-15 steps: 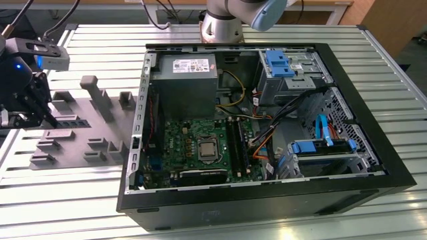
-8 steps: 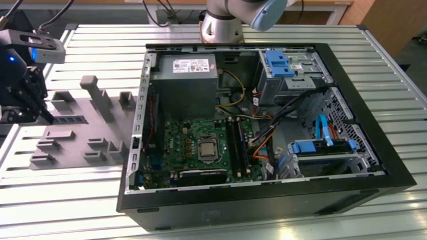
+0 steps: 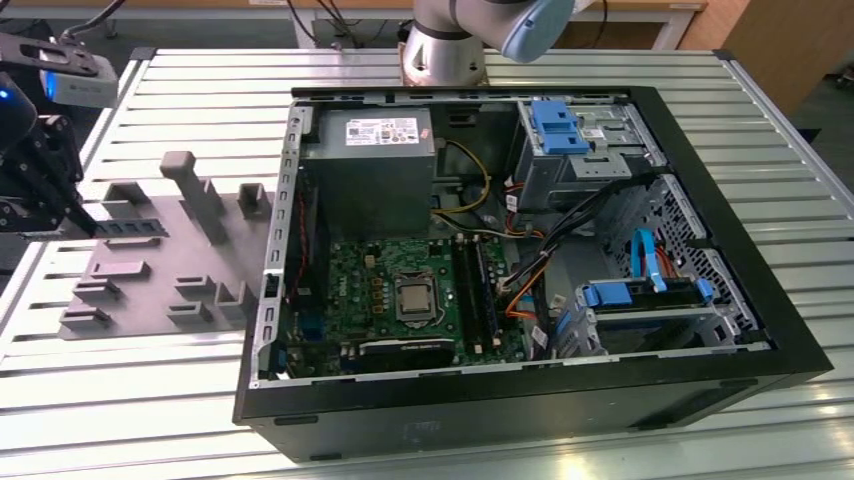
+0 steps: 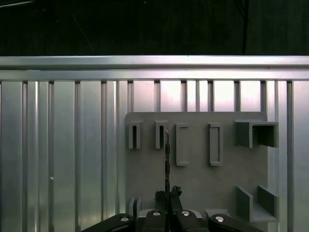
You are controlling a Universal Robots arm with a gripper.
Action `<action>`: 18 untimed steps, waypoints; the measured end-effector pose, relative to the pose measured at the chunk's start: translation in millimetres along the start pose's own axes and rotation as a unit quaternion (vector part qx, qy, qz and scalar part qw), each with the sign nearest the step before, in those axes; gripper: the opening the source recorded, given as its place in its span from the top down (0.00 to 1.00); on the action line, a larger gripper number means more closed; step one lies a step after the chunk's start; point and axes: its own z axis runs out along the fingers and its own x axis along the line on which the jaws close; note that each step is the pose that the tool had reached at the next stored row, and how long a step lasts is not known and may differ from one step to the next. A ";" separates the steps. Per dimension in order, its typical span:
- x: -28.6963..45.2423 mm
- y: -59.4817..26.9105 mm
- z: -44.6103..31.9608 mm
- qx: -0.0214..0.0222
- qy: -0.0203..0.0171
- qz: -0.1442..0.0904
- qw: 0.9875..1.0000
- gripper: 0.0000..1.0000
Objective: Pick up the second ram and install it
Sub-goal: 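Pick up the second ram and move it above second insertion slot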
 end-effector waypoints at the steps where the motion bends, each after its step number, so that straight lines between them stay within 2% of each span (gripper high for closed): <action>1: 0.0 0.0 -2.9 0.000 0.000 0.000 1.000 0.86; 18: -0.4 -0.4 -49.9 0.000 0.000 0.000 1.000 0.86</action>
